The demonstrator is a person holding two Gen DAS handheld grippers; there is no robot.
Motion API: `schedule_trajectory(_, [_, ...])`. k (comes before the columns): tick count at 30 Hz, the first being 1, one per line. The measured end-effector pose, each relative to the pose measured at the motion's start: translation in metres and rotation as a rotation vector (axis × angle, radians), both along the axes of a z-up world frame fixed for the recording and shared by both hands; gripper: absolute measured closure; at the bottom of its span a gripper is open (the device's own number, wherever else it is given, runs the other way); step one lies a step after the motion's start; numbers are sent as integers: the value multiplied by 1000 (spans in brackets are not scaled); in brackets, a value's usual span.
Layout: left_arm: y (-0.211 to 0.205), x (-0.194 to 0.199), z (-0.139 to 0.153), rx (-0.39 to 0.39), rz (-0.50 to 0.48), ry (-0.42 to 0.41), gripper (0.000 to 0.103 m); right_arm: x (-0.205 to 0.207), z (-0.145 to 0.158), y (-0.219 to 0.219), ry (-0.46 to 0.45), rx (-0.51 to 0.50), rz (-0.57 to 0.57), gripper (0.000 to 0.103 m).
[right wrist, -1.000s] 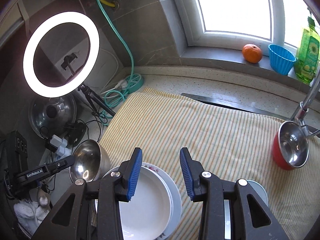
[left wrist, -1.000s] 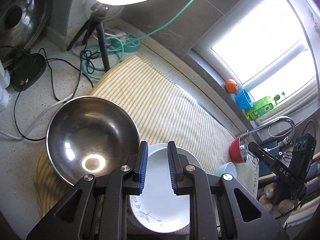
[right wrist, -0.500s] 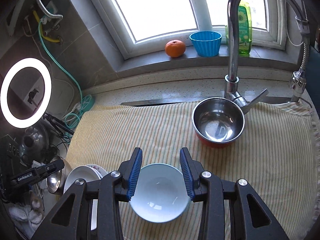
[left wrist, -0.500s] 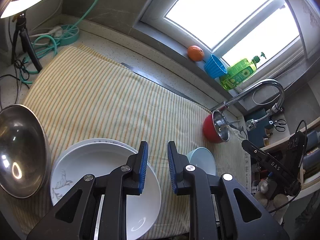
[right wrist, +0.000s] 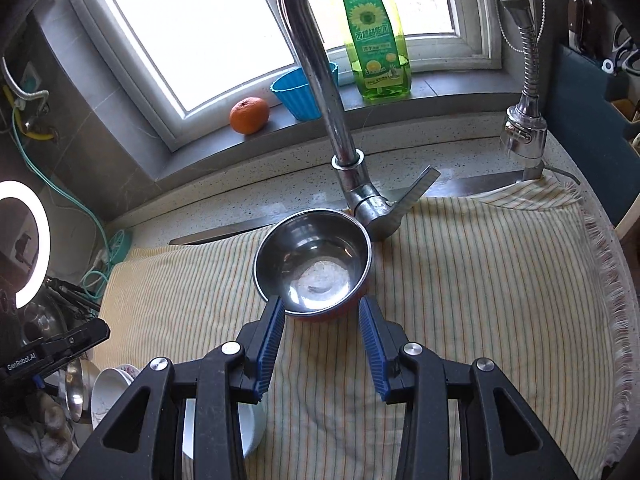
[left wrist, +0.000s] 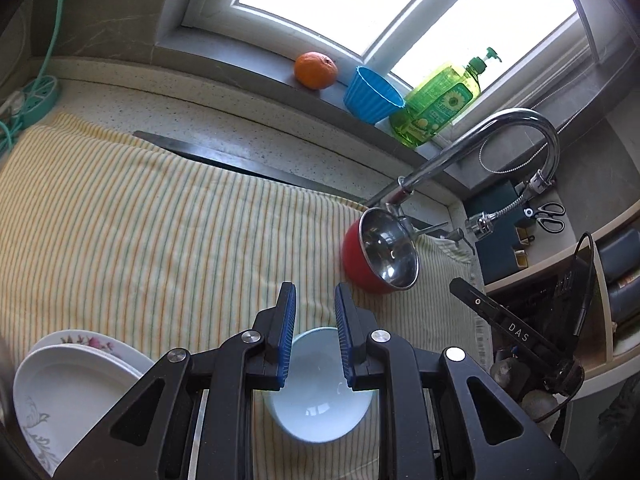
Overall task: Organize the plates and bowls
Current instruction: 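Close both tools on the small steel bowl's rim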
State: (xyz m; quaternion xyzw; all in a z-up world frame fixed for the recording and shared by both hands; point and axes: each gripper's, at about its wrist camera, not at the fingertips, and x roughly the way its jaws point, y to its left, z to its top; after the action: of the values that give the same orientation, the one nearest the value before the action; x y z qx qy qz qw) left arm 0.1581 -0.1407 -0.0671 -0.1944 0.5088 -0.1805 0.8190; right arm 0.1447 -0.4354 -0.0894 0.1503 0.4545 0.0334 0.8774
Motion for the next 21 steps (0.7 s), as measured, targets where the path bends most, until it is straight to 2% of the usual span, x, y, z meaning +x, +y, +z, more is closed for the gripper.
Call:
schedule_trajectory(8, [-53,34,-16,28,-73,24,85,27,-16,-10,19,-21,20,68])
schedule_trajectory(12, [-74,50,-25,65,-99,33,85,40,-27,-12,42,-19,25,68])
schedule_trajectory(15, [-84,60,-36,73,-120,57,85,50,-35,-14,64,0,30,70])
schedule_trajectory(21, [-97,75,-51,94,-132,87,85,68,-49,-9,101,-32,66,76])
